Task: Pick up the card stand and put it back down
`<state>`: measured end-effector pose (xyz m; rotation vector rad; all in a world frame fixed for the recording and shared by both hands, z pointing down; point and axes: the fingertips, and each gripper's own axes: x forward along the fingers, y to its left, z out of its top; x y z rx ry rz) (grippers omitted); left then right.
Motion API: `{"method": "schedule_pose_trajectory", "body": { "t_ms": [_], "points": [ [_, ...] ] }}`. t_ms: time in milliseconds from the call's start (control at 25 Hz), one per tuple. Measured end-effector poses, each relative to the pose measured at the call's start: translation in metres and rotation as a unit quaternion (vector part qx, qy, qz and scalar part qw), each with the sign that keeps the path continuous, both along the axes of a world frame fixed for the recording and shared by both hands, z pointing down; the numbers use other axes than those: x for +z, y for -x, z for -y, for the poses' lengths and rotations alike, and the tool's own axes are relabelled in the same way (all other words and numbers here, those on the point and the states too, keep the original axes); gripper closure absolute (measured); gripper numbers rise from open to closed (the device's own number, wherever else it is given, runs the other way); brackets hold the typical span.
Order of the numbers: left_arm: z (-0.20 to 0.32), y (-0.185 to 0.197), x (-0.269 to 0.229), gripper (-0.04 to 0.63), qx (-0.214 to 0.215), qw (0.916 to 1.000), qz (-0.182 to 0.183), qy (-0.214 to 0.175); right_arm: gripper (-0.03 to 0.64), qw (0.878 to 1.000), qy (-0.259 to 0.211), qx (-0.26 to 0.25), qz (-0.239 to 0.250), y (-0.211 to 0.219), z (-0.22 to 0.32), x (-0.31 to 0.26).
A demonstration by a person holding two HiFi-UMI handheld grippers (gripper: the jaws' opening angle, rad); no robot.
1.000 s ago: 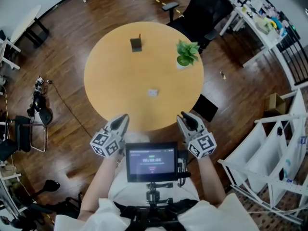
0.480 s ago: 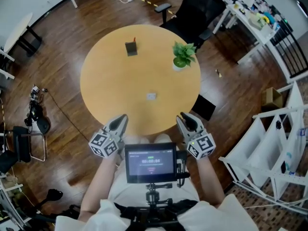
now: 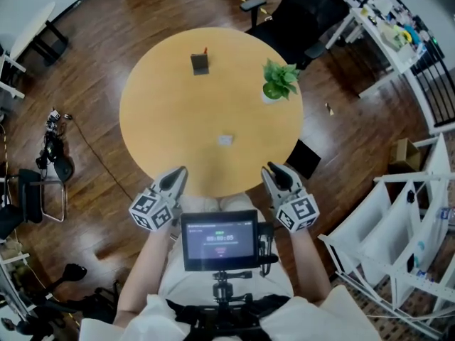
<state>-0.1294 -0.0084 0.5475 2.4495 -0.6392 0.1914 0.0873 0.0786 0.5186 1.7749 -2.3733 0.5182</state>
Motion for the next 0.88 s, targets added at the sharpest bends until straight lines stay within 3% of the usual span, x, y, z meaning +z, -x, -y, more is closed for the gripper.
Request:
{"method": "schedule_pose_trajectory", "body": {
  "t_ms": [880],
  "points": [
    [0.038,-0.044,-0.028,0.601,-0.089,0.9957,0.025,-0.008,0.523,0.991,0.021,-0.129,0.016,-0.04,0.085,0.017]
  ]
}}
